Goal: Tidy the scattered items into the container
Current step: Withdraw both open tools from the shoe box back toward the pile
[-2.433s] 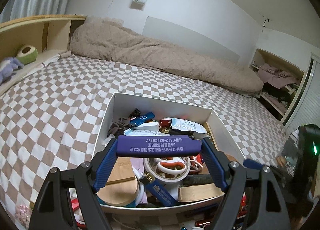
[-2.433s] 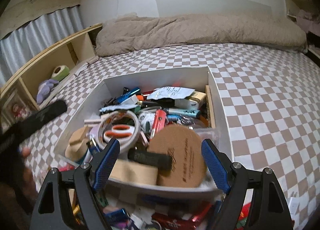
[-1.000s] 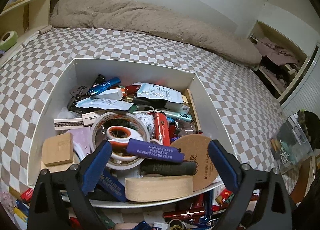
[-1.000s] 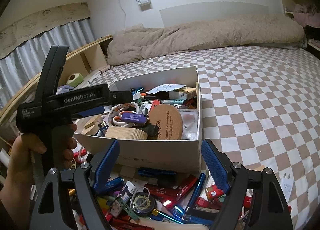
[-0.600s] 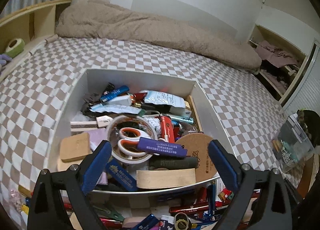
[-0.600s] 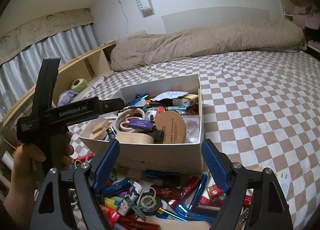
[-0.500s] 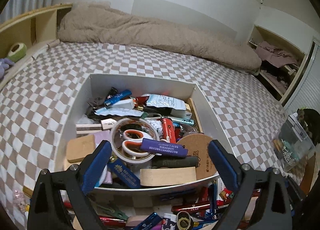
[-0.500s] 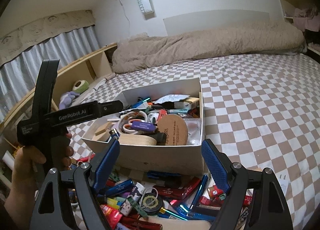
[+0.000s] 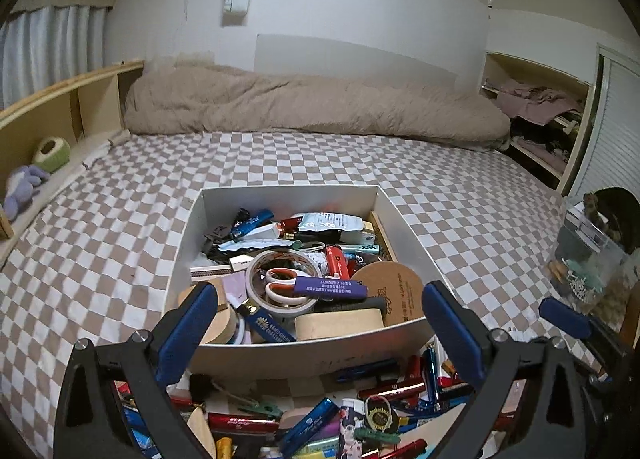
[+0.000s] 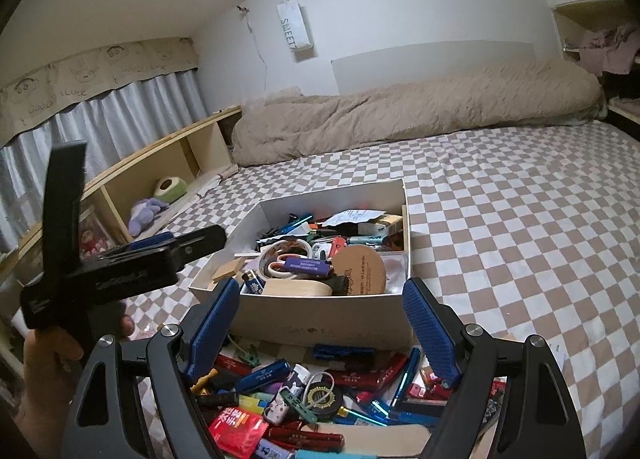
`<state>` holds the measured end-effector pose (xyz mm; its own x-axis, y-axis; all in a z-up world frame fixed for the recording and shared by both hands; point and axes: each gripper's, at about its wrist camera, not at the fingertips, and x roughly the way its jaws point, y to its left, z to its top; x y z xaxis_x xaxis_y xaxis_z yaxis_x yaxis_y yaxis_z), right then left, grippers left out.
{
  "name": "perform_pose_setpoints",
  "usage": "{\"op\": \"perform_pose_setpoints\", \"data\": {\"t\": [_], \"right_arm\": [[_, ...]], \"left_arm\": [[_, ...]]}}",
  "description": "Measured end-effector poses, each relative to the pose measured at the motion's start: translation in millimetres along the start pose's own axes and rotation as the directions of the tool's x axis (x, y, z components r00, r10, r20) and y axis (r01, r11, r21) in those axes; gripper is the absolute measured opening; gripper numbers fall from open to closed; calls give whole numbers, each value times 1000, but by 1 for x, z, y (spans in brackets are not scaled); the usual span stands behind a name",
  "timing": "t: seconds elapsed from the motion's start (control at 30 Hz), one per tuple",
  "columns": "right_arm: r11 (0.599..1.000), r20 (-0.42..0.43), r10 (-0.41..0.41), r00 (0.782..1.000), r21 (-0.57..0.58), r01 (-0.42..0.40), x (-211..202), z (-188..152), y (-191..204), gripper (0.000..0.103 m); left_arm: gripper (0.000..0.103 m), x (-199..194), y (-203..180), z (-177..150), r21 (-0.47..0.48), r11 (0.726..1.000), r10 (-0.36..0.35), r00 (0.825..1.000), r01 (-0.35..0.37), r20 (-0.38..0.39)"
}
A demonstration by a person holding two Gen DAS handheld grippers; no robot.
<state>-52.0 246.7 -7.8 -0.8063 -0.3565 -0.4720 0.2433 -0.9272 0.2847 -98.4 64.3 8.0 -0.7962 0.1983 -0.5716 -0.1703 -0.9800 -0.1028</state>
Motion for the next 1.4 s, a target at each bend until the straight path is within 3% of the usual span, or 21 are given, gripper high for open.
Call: {"op": "perform_pose_setpoints", "data": {"t": [0.27,0.37,0.47,0.57,0.7,1.4], "right_arm": [[999,21,-37,999,-39,38,-18,-4,6,85],[993,41,-83,996,-77,85,-28,-7,9,97],[983,61,-132,989,-121,138,-36,-9,14,97],[969,81,-183,980,-151,194,-41,-10,17,103],[952,91,-233,968,-182,246,-40,-14,18,103],[944,49,-278,959,-171,282,-39,-30,6,103]], "left_arm": [[103,-27,0,-11,13,1000,22,999,-22,35],[103,-35,1,-16,20,999,39,998,-40,43],[103,-42,-1,-21,43,998,44,998,-46,47],[103,-51,-2,-27,53,997,60,996,-64,69],[103,-59,5,-35,22,998,53,996,-55,72],[103,-61,53,-70,-75,993,89,995,-87,37]]}}
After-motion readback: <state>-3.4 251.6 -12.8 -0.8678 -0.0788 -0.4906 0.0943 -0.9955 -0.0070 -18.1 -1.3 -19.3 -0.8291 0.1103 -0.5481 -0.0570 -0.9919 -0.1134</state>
